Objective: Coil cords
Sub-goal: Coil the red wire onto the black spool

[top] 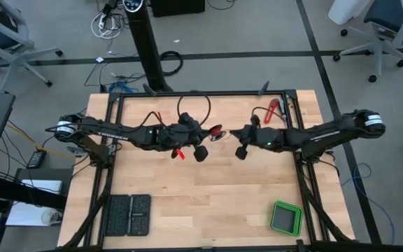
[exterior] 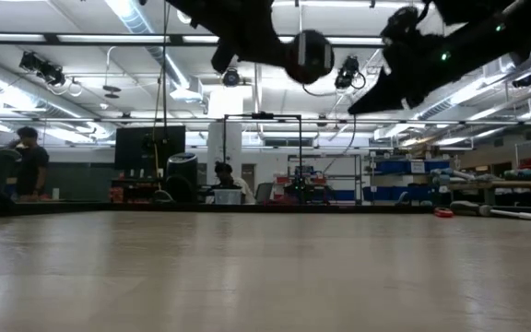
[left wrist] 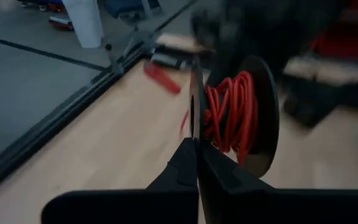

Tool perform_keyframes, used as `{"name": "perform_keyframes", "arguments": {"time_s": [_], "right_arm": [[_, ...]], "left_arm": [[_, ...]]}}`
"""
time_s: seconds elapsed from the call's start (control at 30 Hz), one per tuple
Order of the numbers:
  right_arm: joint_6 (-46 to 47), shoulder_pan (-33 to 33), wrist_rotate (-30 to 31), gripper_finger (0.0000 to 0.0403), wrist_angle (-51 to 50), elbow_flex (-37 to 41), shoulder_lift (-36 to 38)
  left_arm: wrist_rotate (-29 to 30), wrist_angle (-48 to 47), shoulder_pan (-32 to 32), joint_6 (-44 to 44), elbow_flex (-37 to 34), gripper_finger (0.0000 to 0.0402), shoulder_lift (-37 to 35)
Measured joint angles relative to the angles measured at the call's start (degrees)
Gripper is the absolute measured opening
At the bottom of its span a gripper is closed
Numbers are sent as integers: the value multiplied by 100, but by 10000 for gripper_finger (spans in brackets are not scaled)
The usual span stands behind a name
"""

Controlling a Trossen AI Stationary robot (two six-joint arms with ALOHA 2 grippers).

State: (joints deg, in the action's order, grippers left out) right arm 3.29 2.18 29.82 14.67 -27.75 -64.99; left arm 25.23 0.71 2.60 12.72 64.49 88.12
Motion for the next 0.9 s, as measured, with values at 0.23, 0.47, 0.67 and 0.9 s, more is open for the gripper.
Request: {"name": "perform_keyframes", "arguments": {"time_s": [0.23,0.47,0.67,0.9], "right_arm": [[-237,143,210,0,-145,0,960],[-240,366,202,0,-76,-168,1164],[-345,649,187,0,449,-616,513],[-685,910,188,0,654,-1294,-465]], "left_arm": [[65,-616,-117,-208,0,1,0],[153,-636,-150,-204,0,1,0],[154,-608,-150,-198,2,1,59],[155,-479,-150,-37,2,1,74]]}}
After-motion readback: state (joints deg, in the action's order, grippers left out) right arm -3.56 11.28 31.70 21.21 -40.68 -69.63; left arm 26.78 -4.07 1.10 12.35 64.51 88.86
